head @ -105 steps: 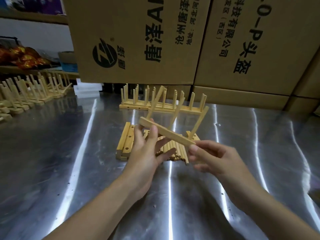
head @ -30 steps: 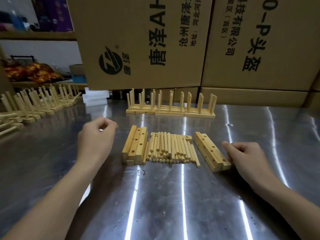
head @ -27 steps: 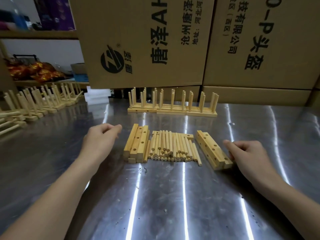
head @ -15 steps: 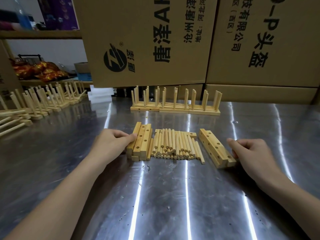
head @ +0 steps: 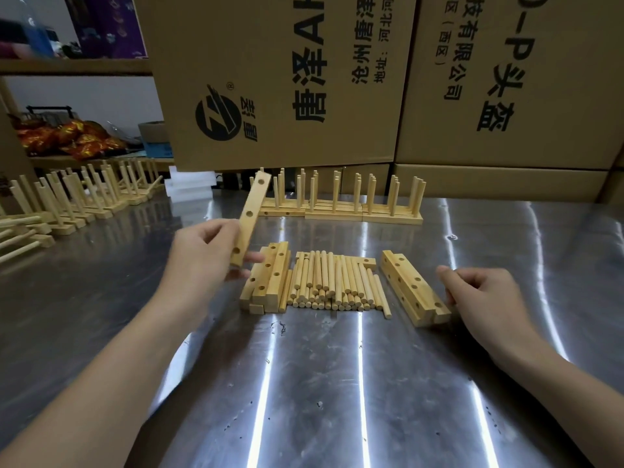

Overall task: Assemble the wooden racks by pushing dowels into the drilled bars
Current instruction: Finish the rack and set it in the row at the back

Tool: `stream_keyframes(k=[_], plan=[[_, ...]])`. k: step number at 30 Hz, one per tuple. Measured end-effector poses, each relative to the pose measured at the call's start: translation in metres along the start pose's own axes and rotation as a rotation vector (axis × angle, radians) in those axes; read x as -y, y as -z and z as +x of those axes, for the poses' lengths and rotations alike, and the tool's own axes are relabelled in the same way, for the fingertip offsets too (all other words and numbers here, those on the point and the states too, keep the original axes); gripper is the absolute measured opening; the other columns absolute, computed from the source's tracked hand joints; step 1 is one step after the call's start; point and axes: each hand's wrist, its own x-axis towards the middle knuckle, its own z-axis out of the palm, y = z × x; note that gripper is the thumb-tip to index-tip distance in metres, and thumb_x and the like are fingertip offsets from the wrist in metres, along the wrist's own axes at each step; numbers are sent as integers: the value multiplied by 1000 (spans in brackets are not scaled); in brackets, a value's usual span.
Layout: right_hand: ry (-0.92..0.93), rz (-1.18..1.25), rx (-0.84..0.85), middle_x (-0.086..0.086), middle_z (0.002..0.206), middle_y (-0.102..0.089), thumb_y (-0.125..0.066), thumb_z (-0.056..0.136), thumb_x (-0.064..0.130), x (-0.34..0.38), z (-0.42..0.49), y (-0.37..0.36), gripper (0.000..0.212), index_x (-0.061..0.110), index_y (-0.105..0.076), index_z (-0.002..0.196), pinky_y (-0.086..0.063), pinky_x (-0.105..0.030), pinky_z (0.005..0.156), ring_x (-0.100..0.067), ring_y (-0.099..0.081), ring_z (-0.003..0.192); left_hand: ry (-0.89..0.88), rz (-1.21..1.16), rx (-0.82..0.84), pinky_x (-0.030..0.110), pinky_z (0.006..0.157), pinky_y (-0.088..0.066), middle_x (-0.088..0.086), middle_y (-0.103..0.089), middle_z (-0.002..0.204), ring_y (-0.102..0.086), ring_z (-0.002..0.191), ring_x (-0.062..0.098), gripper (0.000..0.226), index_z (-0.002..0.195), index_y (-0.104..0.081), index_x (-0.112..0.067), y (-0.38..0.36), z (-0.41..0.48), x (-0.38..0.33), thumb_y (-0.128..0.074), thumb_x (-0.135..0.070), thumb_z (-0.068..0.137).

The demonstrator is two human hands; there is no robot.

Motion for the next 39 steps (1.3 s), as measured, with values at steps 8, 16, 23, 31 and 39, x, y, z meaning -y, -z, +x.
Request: stream_keyframes(k=[8,16,23,31,39], plan=[[398,213,66,12,102,-68,-70,93,48,48,-27,4,43,38,-65,135,-51,-22,60,-17,-62,72,-43,83,564,18,56,-46,2,-61,69,-54,60,9,32,104,-82,-29,-29,-35,-16,-53,-40,107],[634,139,47,9,102,-71,-74,94,31,45,-29,6,35,18,-72,126,-57,-28,62,-16,-69,77,-24,0,600,14,56,-48,-5,-69,74,-60,63,3,29,113,-82,-30,-39,-47,-16,-67,-41,91],[666,79,19,11,105,-70,-74,92,27,37,-24,9,34,17,-71,125,-58,-24,64,-11,-68,76,-265,85,483,31,83,-64,0,-80,103,-76,100,16,37,115,-76,-18,-35,-44,-17,-87,-15,80],[634,17,94,9,112,-64,-74,97,43,33,-18,16,27,23,-78,115,-51,-23,70,-15,-65,94,-351,320,475,41,83,-57,-12,-74,105,-68,99,7,26,104,-83,-41,-25,-32,-14,-87,-45,78],[646,-256,485,23,148,-43,-66,86,66,29,-16,22,30,41,-78,97,-35,-31,113,-8,-28,149,-432,851,697,17,88,-36,-31,-49,110,-37,118,-9,38,94,-81,-50,-14,-28,-7,-79,-77,67]])
